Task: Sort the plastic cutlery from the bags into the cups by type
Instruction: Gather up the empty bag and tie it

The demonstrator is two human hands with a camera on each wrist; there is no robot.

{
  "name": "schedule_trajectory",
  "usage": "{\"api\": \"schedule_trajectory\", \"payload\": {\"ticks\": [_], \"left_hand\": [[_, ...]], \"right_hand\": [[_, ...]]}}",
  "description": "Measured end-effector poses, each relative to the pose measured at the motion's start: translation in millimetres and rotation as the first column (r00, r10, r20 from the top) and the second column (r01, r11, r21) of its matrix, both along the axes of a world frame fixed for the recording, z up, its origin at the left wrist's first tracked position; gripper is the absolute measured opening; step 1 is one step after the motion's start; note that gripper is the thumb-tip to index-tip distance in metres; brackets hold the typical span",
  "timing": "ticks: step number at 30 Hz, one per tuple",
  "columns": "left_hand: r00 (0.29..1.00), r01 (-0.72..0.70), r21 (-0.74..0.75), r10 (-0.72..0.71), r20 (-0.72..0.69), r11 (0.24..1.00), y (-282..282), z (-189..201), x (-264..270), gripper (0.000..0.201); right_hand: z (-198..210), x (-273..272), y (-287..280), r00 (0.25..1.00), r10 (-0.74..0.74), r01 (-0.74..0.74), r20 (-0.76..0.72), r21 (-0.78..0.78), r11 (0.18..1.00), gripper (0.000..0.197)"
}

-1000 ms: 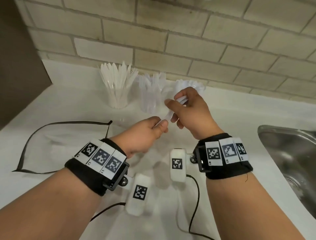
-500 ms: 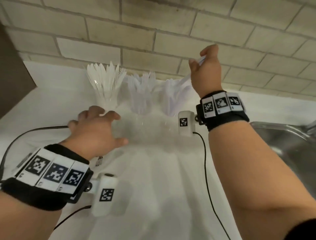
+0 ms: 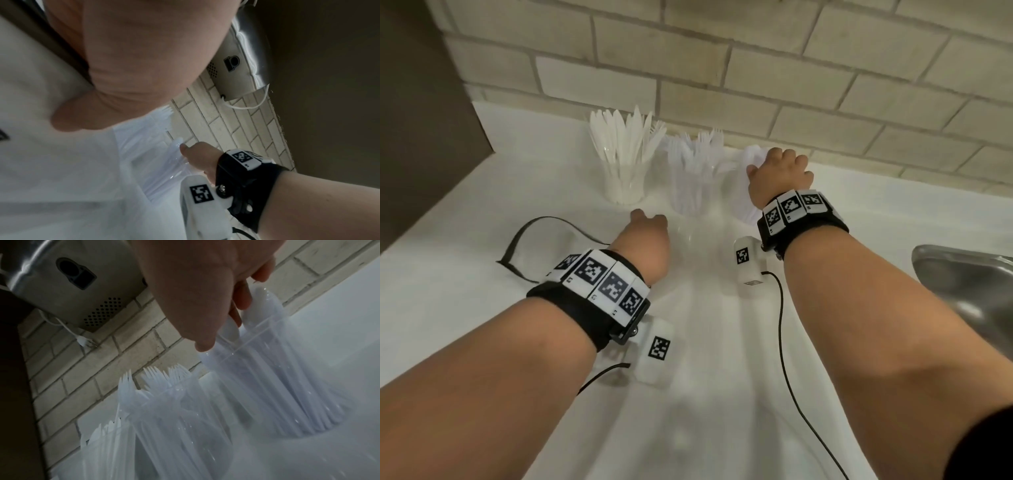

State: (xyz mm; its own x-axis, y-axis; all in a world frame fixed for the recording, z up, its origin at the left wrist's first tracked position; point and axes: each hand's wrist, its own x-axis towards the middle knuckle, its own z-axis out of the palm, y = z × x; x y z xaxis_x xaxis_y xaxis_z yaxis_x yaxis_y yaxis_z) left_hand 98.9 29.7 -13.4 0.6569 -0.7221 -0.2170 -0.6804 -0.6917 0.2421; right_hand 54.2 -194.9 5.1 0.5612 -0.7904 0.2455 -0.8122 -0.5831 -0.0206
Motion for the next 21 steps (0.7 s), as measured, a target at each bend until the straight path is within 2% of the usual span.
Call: {"api": "schedule_trajectory", "payload": {"ticks": [2,4,7,9,10,11,13,15,16,17,18,19,21], "left_hand": [[0.994,0.068,0.090,-0.075,0.075,0.994,-8.3,3.9,-4.5,0.027],[0.988,0.108,0.114,-0.119,0.095,0.988,-12.4,5.5,-6.5,0.025],[0.996,0.059,-0.095,-0.052,0.075,0.994,-8.6,4.5,-4.1,0.022],[0.999,0.013,-0.256,0.000,0.051,0.966,-2.9,7.7,-0.7,0.022],[0.999,-0.008,-0.317,0.022,0.041,0.948,0.0,12.0,2.1,0.022],[0.998,-0.037,-0.379,0.052,0.029,0.924,2.8,18.0,6.0,0.021],[0.993,-0.111,-0.515,0.112,-0.028,0.850,9.0,30.5,15.0,0.014],[0.982,-0.189,-0.644,0.148,-0.118,0.741,16.3,40.8,20.6,0.007],[0.974,-0.227,-0.690,0.148,-0.174,0.687,19.6,43.7,21.1,0.008],[0.960,-0.274,-0.727,0.132,-0.247,0.629,22.0,44.2,21.4,0.010],[0.934,-0.340,-0.753,0.105,-0.343,0.563,24.3,43.6,21.6,0.012],[0.894,-0.418,-0.761,0.076,-0.442,0.496,26.8,42.8,21.7,0.012],[0.830,-0.529,-0.746,0.061,-0.555,0.405,33.7,41.6,22.8,0.011]], "right_hand": [[0.2,-2.1,0.7,1.000,0.004,-0.005,-0.024,-0.010,1.000,0.057],[6.9,-7.0,6.6,1.000,0.025,-0.025,0.001,-0.027,0.999,0.061],[26.9,-17.5,29.0,0.983,0.095,-0.092,0.157,-0.028,0.995,0.056],[38.4,-25.6,48.9,0.962,0.158,-0.184,0.221,0.102,0.978,0.052],[41.2,-30.6,59.3,0.943,0.184,-0.250,0.277,0.227,0.941,0.054],[41.4,-36.1,70.3,0.909,0.175,-0.327,0.379,0.384,0.864,0.059],[35.5,-47.7,92.8,0.809,0.048,-0.481,0.586,0.612,0.627,0.081],[22.2,-53.2,109.6,0.698,-0.032,-0.645,0.715,0.648,0.405,0.106],[14.9,-53.2,116.6,0.658,-0.035,-0.711,0.752,0.635,0.303,0.112],[9.2,-51.8,124.3,0.641,-0.013,-0.747,0.768,0.627,0.221,0.109],[5.5,-50.0,131.7,0.626,0.009,-0.770,0.780,0.616,0.164,0.097],[1.0,-46.4,137.2,0.611,0.018,-0.784,0.791,0.602,0.152,0.079],[-0.9,-41.2,146.1,0.598,-0.029,-0.781,0.801,0.590,0.203,0.052]]}}
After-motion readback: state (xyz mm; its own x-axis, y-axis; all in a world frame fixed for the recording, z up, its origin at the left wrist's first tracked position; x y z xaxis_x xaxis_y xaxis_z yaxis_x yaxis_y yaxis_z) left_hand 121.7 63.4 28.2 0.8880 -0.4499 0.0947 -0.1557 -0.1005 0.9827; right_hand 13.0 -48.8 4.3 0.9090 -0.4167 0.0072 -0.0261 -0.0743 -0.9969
